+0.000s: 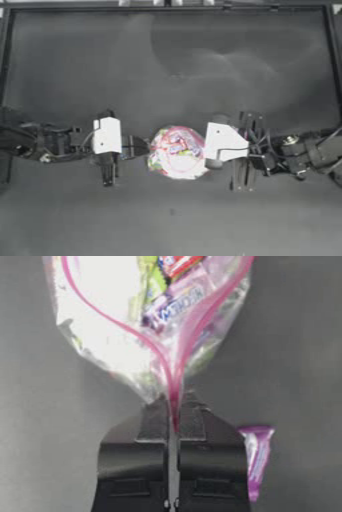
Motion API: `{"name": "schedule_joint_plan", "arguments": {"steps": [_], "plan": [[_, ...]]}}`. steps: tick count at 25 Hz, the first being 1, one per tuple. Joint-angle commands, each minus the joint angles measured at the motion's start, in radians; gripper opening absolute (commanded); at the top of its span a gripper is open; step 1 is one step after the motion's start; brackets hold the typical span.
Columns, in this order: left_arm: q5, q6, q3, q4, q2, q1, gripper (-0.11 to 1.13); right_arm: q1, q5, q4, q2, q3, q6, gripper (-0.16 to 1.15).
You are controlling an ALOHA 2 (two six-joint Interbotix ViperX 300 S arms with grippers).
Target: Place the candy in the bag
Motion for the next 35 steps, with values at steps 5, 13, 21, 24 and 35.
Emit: {"name": "schedule_joint_plan", "arguments": {"steps": [5, 13, 21, 24, 35], "plan": [[-0.055, 0.018, -0.017, 0.020, 0.025, -0.015, 0.06, 0.000, -0.009, 0.014, -0.009, -0.008, 0.002, 0.04], [-0.060, 0.023, -0.018, 0.021, 0.015, -0.021, 0.06, -0.002, -0.012, 0.017, -0.008, -0.006, 0.000, 0.04], [-0.060, 0.023, -0.017, 0.021, -0.003, -0.029, 0.06, -0.002, -0.051, 0.020, -0.021, -0.006, 0.000, 0.24], [-0.060, 0.023, -0.017, 0.021, -0.011, -0.031, 0.06, 0.000, -0.063, 0.017, -0.031, -0.006, 0.008, 0.54], [-0.058, 0.023, -0.018, 0.021, -0.015, -0.029, 0.06, -0.002, 0.003, 0.015, -0.115, -0.005, 0.009, 0.93]]}}
